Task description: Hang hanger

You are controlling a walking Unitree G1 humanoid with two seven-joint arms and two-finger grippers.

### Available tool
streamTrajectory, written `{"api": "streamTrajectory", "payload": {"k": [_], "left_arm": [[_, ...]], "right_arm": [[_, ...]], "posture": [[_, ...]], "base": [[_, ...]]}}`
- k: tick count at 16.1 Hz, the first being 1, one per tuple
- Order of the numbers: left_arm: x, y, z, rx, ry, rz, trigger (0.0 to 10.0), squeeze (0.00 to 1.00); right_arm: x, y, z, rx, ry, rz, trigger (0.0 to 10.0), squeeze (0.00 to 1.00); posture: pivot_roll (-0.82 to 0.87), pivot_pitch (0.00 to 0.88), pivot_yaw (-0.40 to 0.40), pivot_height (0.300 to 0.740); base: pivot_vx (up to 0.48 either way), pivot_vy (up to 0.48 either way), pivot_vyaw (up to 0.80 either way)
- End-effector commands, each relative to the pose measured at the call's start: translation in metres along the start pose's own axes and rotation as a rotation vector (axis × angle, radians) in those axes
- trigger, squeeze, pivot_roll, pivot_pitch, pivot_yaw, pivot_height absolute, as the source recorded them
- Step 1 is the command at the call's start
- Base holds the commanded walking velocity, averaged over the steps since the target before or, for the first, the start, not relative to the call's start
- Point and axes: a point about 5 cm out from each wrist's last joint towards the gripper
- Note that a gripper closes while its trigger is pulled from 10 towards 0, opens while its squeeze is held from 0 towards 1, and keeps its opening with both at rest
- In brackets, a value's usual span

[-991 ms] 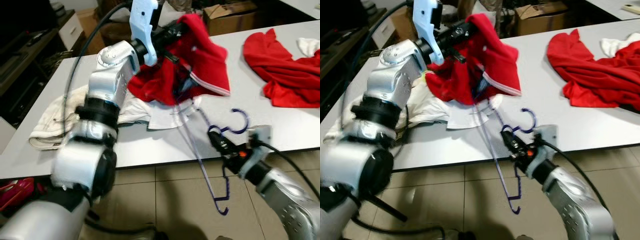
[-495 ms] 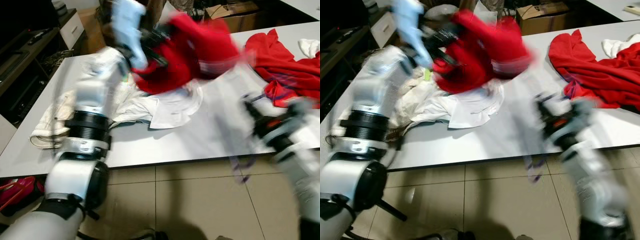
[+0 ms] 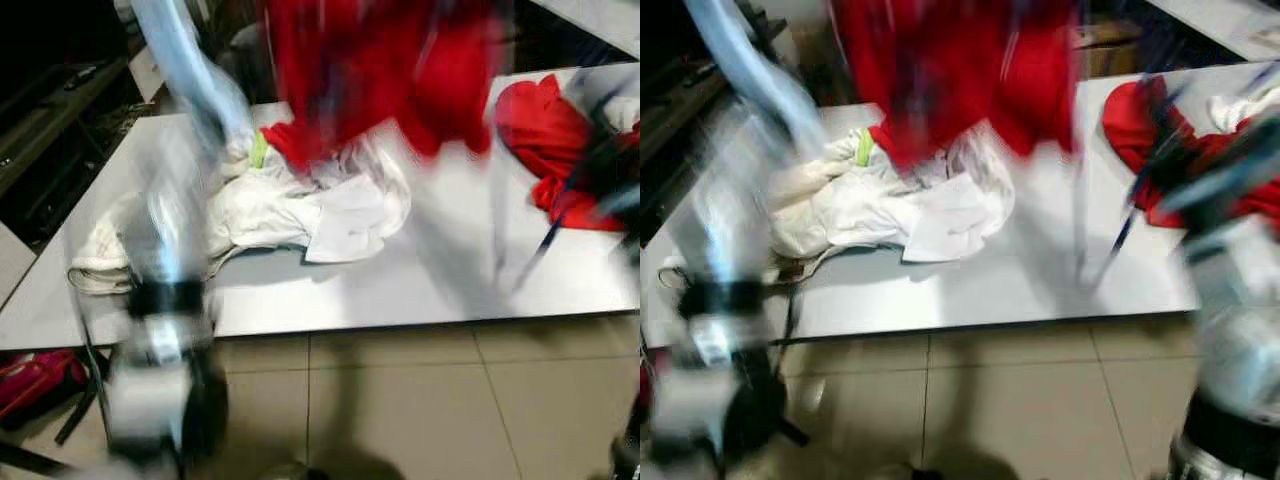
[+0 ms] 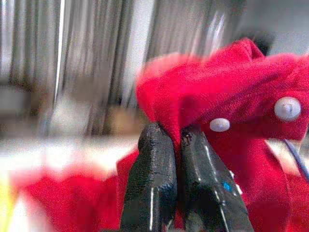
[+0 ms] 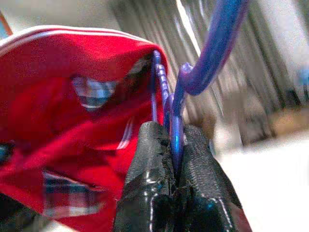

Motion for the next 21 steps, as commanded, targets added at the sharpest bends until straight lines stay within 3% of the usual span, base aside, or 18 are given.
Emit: {"api": "streamTrajectory", "payload": {"k": [1, 2, 4, 5, 6, 8, 9, 11, 13, 14, 17, 18, 20, 21], "left_arm": [[-0.009, 0.011, -0.005, 0.010, -0.064, 0.006, 0.0, 0.00], [-0.021, 0.020, -0.012, 0.007, -0.113, -0.033, 0.0, 0.00], [-0.027, 0.026, -0.017, -0.005, -0.157, -0.045, 1.9, 0.00], [-0.034, 0.026, -0.023, 0.001, -0.210, -0.015, 3.4, 0.00], [-0.036, 0.024, -0.026, 0.014, -0.230, 0.004, 10.0, 0.00], [-0.037, 0.015, -0.033, -0.016, -0.238, 0.047, 10.0, 0.00], [-0.039, 0.009, -0.038, -0.034, -0.264, 0.083, 10.0, 1.00], [-0.047, -0.006, -0.048, -0.041, -0.361, 0.129, 10.0, 1.00], [-0.056, -0.041, -0.066, -0.024, -0.546, 0.223, 10.0, 1.00], [-0.050, -0.050, -0.067, -0.032, -0.539, 0.237, 10.0, 1.00], [-0.031, -0.055, -0.061, -0.073, -0.472, 0.236, 10.0, 1.00], [-0.029, -0.051, -0.058, -0.095, -0.448, 0.190, 10.0, 1.00], [-0.018, -0.026, -0.043, -0.202, -0.304, -0.041, 10.0, 1.00], [-0.015, -0.025, -0.036, -0.189, -0.257, -0.117, 10.0, 1.00]], "right_arm": [[-0.020, -0.004, -0.002, 0.000, -0.101, 0.004, 10.0, 0.00], [-0.033, -0.005, -0.009, -0.007, -0.162, 0.033, 10.0, 0.00], [-0.041, -0.004, -0.017, -0.017, -0.199, 0.053, 10.0, 0.00], [-0.044, -0.003, -0.021, -0.024, -0.210, 0.057, 10.0, 0.00], [-0.045, -0.003, -0.022, -0.020, -0.211, 0.061, 10.0, 0.00], [-0.046, -0.004, -0.026, -0.007, -0.218, 0.077, 10.0, 0.00], [-0.047, -0.005, -0.027, -0.002, -0.220, 0.084, 10.0, 0.00], [-0.048, -0.008, -0.028, 0.018, -0.222, 0.100, 10.0, 0.00], [-0.050, -0.014, -0.025, 0.058, -0.227, 0.120, 10.0, 0.00], [-0.050, -0.016, -0.024, 0.075, -0.235, 0.122, 10.0, 0.00], [-0.049, -0.020, -0.022, 0.102, -0.245, 0.132, 10.0, 0.00], [-0.049, -0.021, -0.022, 0.107, -0.247, 0.134, 10.0, 0.00], [-0.050, -0.024, -0.021, 0.124, -0.257, 0.137, 10.0, 0.00], [-0.051, -0.025, -0.021, 0.132, -0.260, 0.138, 10.0, 0.00]], "posture": [[-0.16, 0.000, 0.133, 0.740], [-0.16, 0.000, 0.128, 0.740], [-0.16, 0.000, 0.127, 0.740], [-0.16, 0.000, 0.127, 0.740], [-0.16, 0.000, 0.133, 0.740], [-0.16, 0.000, 0.133, 0.740], [-0.16, 0.000, 0.133, 0.740], [-0.16, 0.000, 0.129, 0.740], [-0.16, 0.000, 0.126, 0.740], [-0.17, 0.000, 0.117, 0.740], [-0.17, 0.000, 0.111, 0.740], [-0.17, 0.000, 0.112, 0.740], [-0.18, 0.000, 0.114, 0.740], [-0.18, 0.000, 0.119, 0.740]], "base": [[0.000, 0.000, 0.00], [0.000, 0.000, 0.00], [0.000, 0.000, 0.00], [0.000, 0.000, 0.00], [0.000, 0.000, 0.00], [0.000, 0.000, 0.00], [0.000, 0.000, 0.00], [0.000, 0.000, 0.00], [0.000, 0.000, 0.00], [0.000, 0.000, 0.00], [0.000, 0.000, 0.00], [0.000, 0.000, 0.00], [0.000, 0.000, 0.00], [0.000, 0.000, 0.00]]}}
Point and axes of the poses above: a point about 5 cm out from each wrist's last joint towards the gripper, its own z axis pointing out of the wrist towards the gripper, its own x axis along the axis of the wrist's last joint, y = z × x, and after that the axes turned 11 degrees about z, right-handed
